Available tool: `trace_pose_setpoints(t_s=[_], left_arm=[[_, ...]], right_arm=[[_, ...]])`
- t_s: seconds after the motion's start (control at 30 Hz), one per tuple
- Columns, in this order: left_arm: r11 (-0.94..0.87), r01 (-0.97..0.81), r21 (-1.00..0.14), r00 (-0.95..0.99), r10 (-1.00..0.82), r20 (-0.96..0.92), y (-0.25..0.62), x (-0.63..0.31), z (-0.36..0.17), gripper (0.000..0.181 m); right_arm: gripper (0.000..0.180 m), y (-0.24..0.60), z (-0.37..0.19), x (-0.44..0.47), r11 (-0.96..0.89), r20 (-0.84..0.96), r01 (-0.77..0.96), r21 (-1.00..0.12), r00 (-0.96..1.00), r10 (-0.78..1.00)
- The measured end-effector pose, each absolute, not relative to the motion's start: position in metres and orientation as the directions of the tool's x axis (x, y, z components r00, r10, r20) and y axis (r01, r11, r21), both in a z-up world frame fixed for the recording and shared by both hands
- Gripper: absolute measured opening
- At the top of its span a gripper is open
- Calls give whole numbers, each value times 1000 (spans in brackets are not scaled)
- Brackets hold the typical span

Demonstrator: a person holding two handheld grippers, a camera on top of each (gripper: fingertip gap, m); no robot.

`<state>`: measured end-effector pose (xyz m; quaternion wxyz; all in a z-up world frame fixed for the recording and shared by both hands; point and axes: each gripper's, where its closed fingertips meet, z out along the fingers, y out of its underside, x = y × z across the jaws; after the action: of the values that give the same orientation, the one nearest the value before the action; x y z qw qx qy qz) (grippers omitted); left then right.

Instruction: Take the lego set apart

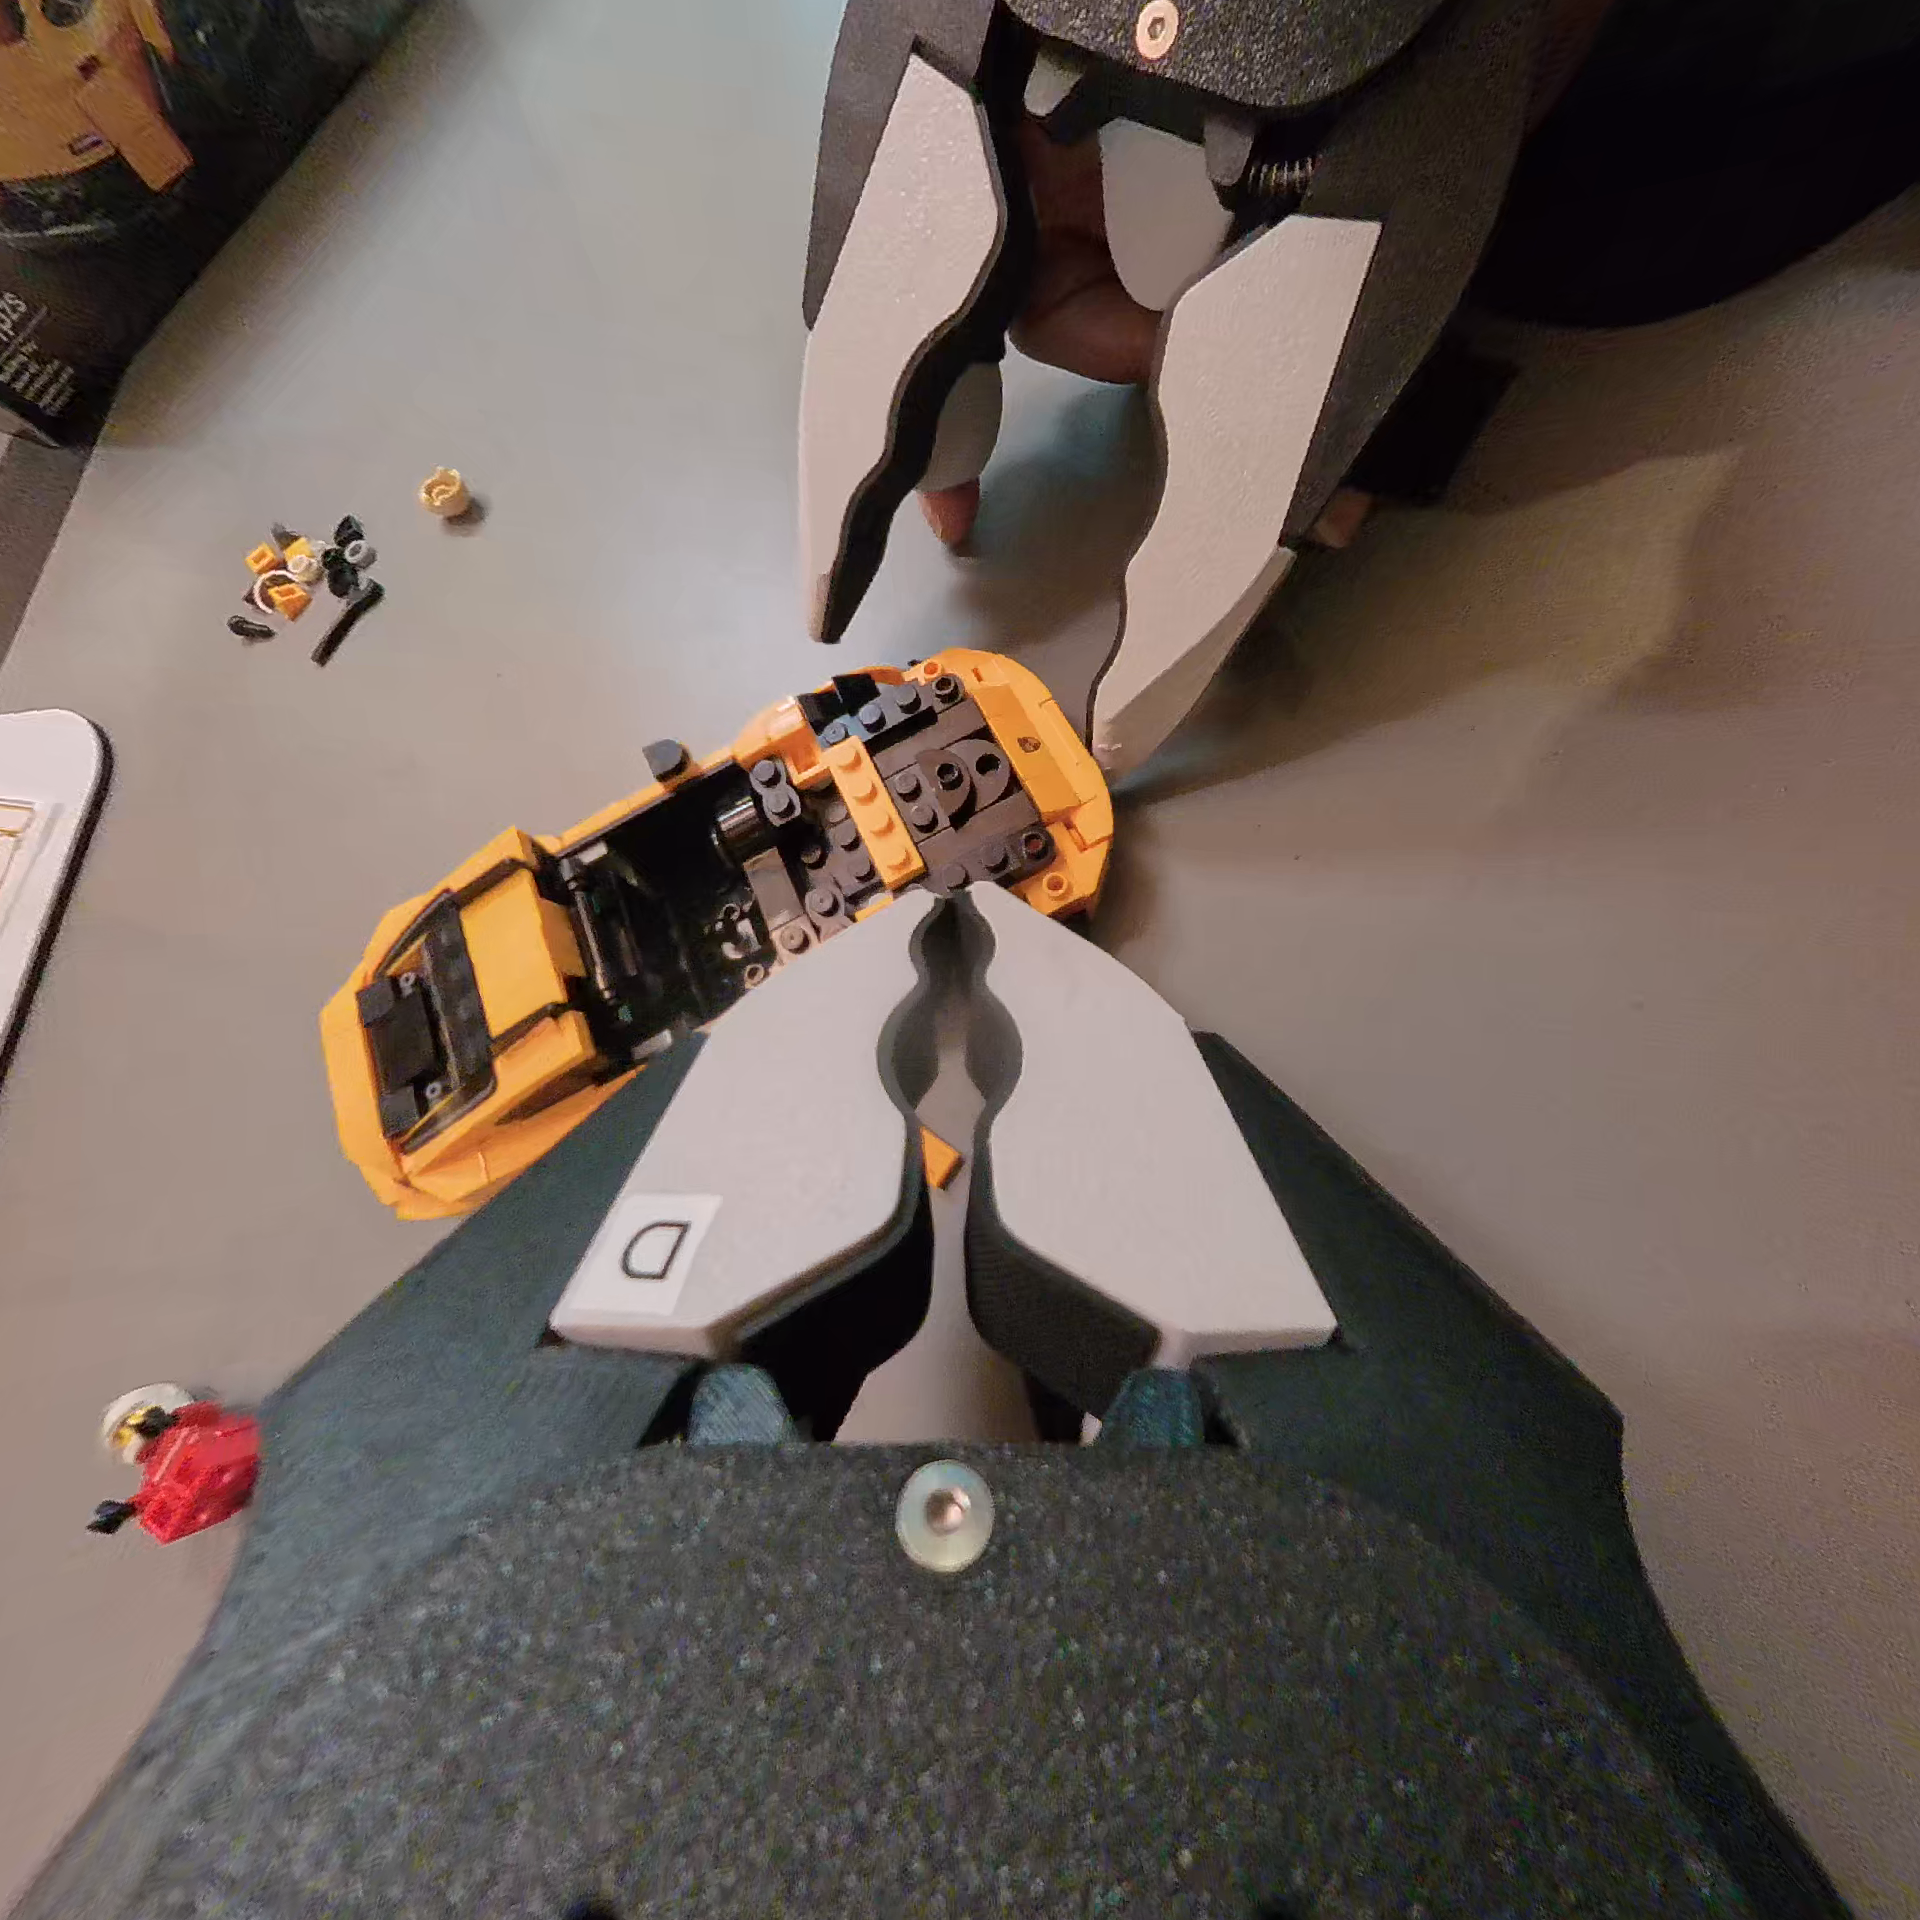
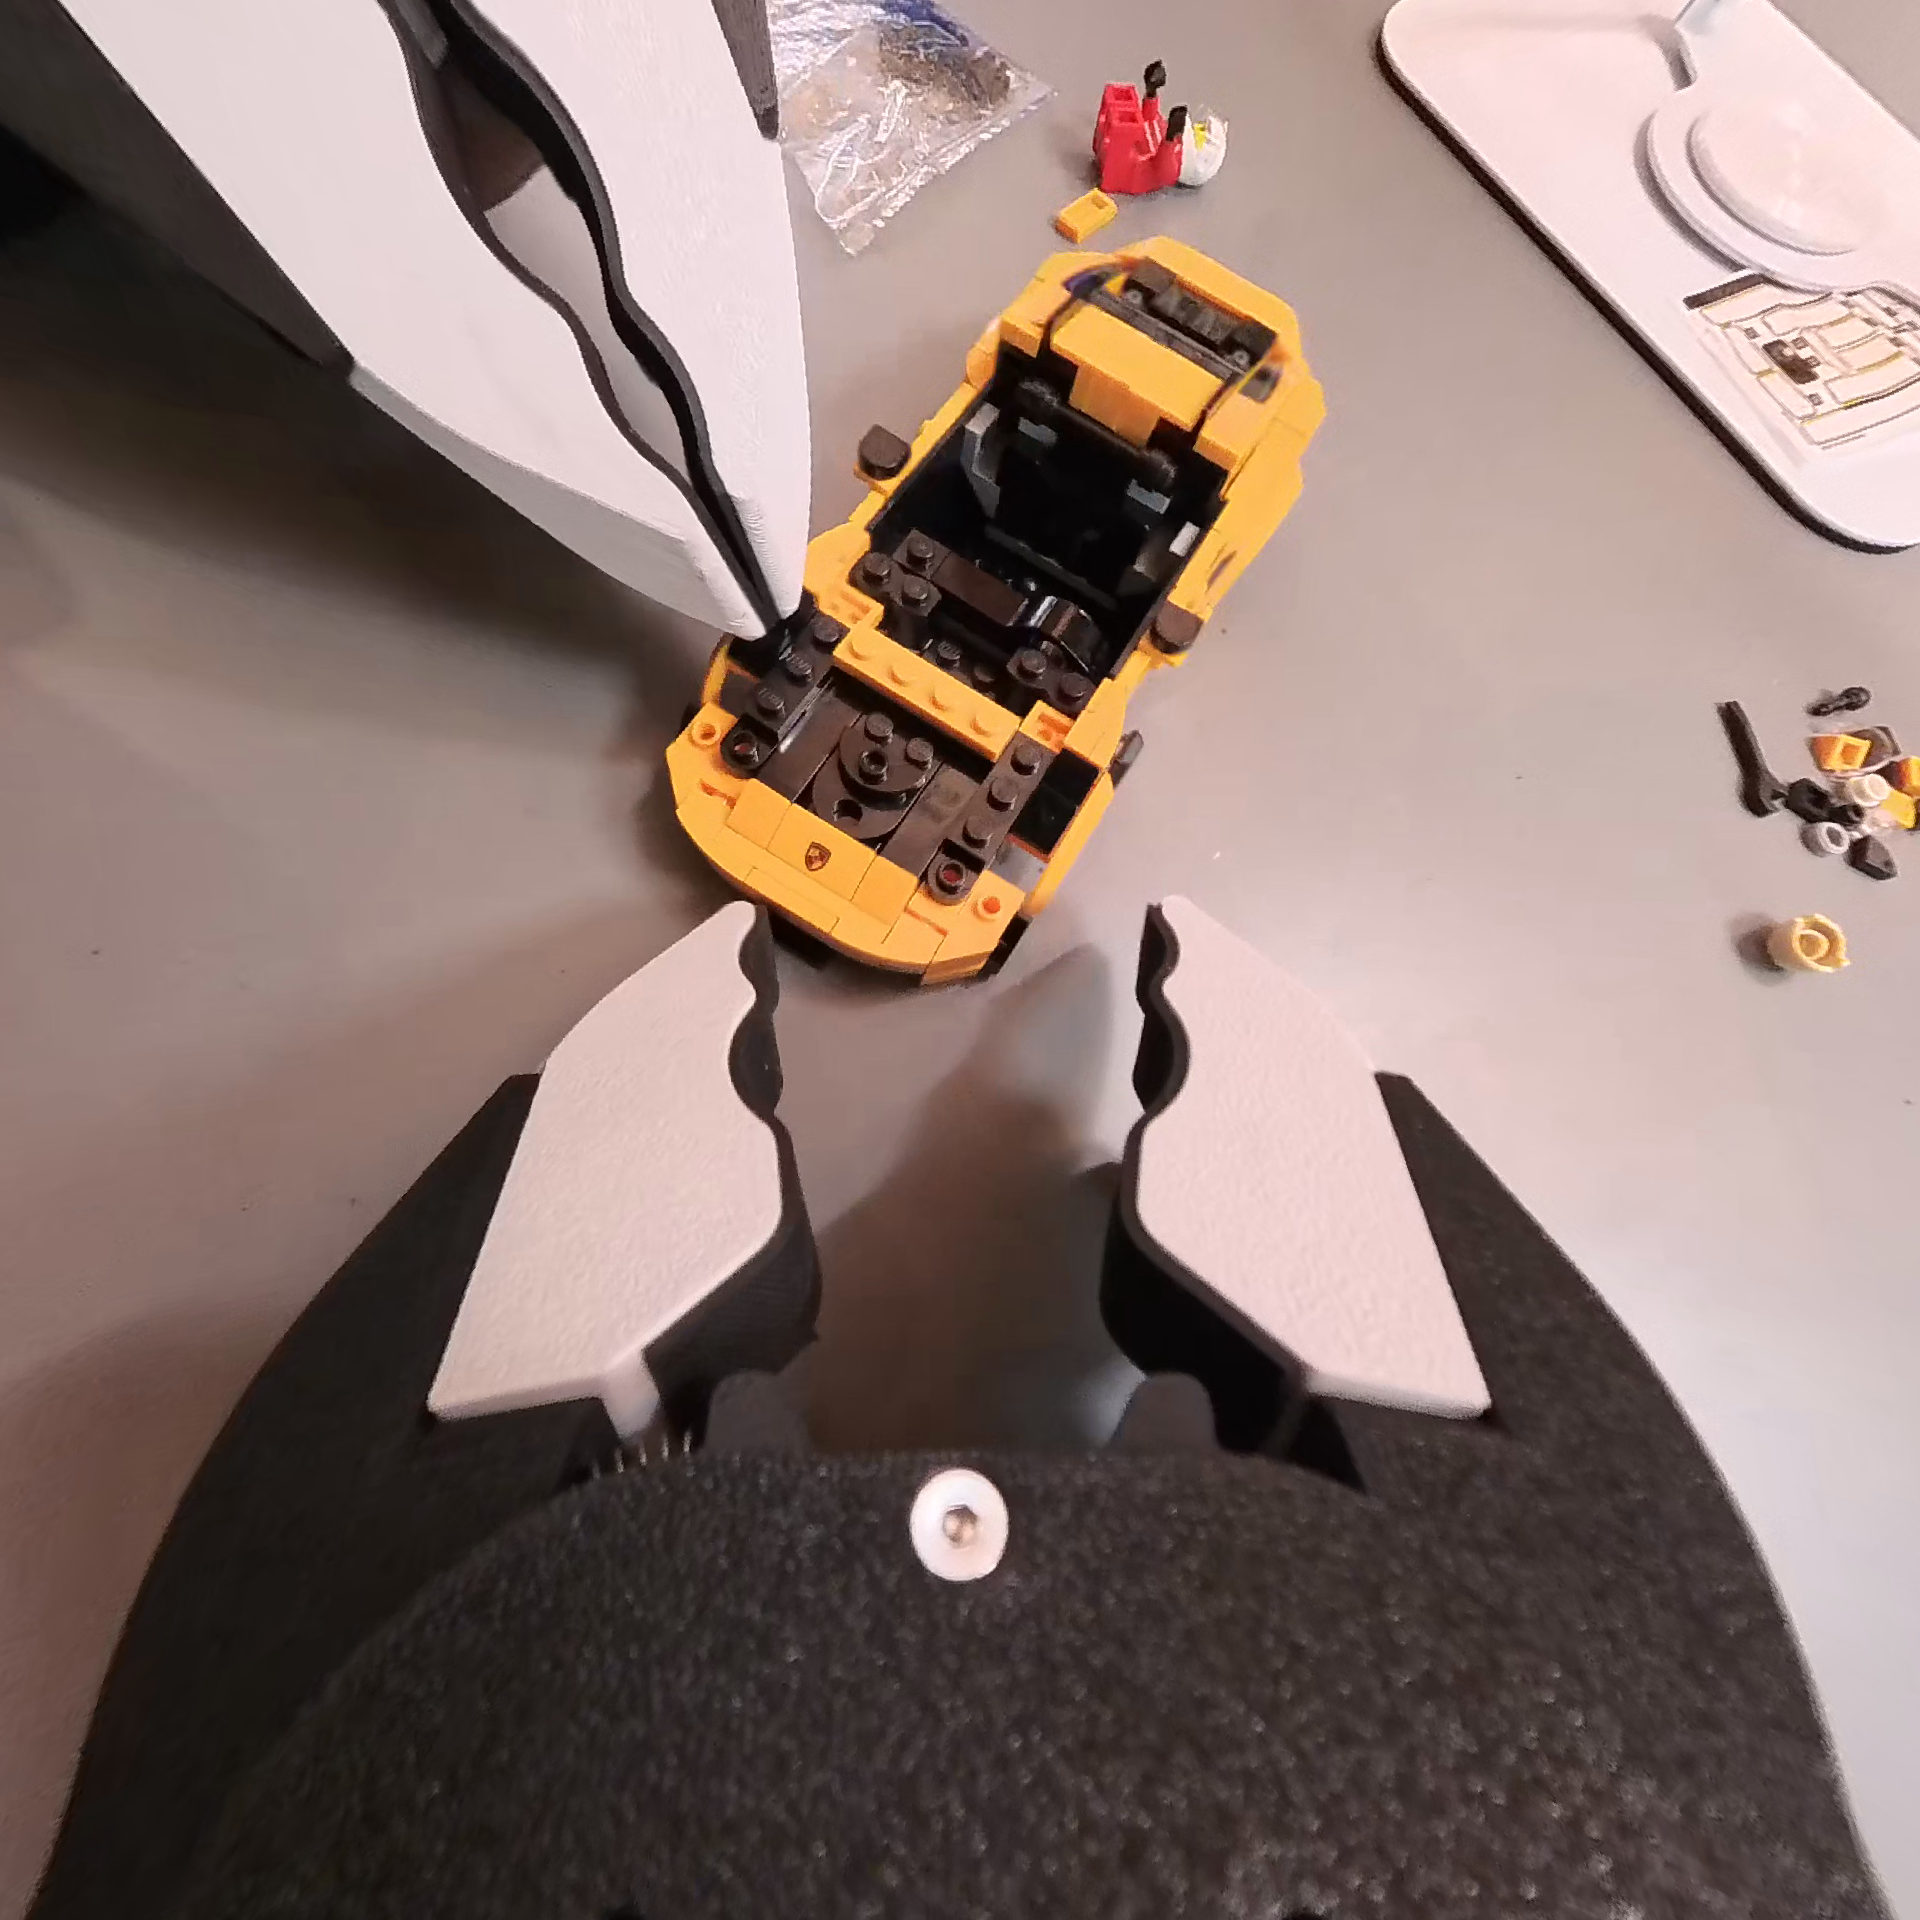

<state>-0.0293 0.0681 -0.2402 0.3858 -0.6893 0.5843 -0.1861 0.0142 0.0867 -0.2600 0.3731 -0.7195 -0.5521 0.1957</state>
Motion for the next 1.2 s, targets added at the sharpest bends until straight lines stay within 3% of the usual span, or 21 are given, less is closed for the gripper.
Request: trace_pose_setpoints(t_s=[0.2,0.27,0.73,0.93,1.0,1.07,1.2], left_arm=[[-76,-643,-762,278,-950,-140,66,-31,-236,0],[-100,-680,-726,278,-952,-130,62,-32,-242,10],[-220,-735,-642,453,-863,-224,68,-32,-243,8],[-129,-698,-705,402,-885,-236,66,-29,-242,8],[-125,-611,-781,323,-941,-101,45,-13,-231,1],[-72,-646,-760,318,-930,-183,49,-15,-230,0],[-136,-615,-777,388,-910,-148,63,-34,-220,0]], right_arm=[[69,84,-259,13,-109,124,647,-755,304,945],[73,81,-258,10,-115,104,640,-760,294,950],[73,83,-262,-5,-115,153,664,-739,332,931],[75,83,-262,-7,-129,150,657,-742,351,924],[74,84,-262,-8,-138,154,655,-743,367,917],[74,85,-262,-9,-141,151,653,-744,370,916],[74,85,-262,-8,-139,149,652,-745,366,919]])
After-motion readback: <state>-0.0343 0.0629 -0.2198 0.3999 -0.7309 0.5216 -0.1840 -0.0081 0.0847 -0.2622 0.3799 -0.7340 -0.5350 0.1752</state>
